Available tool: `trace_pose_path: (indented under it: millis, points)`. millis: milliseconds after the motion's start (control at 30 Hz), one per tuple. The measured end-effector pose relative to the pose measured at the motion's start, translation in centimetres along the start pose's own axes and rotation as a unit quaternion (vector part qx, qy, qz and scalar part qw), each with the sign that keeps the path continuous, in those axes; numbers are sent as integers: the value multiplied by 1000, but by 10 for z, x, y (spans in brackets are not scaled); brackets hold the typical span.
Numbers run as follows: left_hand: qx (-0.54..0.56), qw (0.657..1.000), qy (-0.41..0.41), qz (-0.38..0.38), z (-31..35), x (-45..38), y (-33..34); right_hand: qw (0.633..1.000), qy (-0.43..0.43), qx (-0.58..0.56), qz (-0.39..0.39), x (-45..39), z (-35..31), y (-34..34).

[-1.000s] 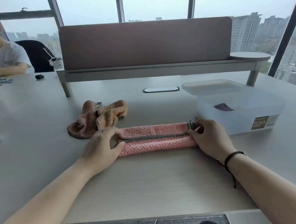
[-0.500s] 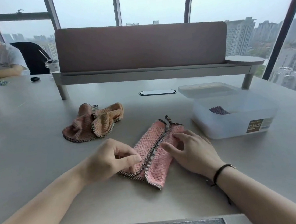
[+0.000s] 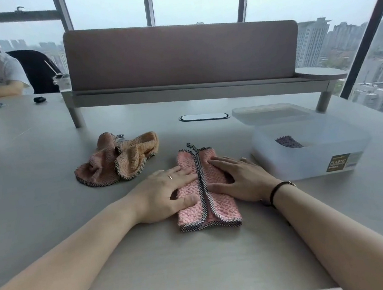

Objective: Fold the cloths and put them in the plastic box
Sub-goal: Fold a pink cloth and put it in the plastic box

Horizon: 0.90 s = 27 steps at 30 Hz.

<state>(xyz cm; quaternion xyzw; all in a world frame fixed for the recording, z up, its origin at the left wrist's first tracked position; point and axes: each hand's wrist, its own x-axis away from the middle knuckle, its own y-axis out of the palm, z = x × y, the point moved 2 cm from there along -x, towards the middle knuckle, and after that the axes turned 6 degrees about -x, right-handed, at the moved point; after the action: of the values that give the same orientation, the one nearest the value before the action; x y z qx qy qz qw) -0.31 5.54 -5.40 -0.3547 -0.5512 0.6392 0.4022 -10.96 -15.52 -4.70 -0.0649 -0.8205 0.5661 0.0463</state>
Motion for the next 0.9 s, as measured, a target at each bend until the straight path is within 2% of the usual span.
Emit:
trace_pose_path:
  millis: [100,200,333,500,567,633,700,833,900]
  points:
    - [-23,999,-30,-23,-2,-1,3,998,-30,-48,39,3,1,-2]
    - [-52,996,-56,-34,-3,-2,5,995,-75,-56,19,15,-4,3]
    - [-56,995,-70,-42,-4,-7,5,997,-64,20,-29,17,-13,10]
    - [-61,993,-79,-61,-4,-17,2,997,-71,29,-32,17,-13,12]
    - [-61,993,-80,-58,-5,-18,3,997,-72,-20,-5,17,-10,11]
    - [-42,995,-76,-41,-5,-16,2,985,-56,-149,60,17,-6,6]
    - [35,997,-63,-1,-8,-11,-1,962,-37,-243,120,20,4,2]
    - [200,970,-18,136,-16,4,-3,971,-75,-201,101,30,9,2]
    - [245,957,-2,154,-17,12,-4,972,-103,-193,83,34,9,3]
